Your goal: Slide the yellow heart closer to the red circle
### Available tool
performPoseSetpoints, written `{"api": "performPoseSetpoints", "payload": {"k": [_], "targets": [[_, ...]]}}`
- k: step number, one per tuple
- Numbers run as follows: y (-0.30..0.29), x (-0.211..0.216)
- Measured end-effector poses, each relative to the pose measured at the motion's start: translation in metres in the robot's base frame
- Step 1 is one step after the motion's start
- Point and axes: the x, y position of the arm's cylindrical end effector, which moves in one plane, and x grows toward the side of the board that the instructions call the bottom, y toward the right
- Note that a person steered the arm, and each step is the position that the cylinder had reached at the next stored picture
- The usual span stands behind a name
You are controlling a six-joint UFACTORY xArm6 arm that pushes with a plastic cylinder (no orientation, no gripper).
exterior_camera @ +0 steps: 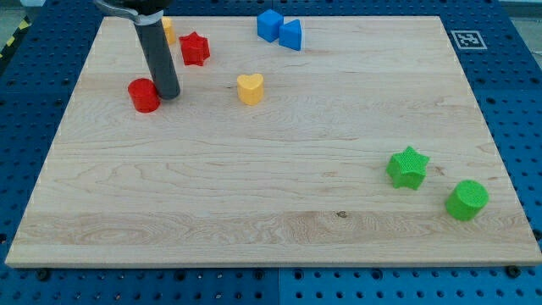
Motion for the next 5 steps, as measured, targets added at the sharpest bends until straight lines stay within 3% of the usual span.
{"api": "performPoseSetpoints", "payload": {"k": [3,5], "targets": [[0.002,0.009],[0.106,0.026]]}}
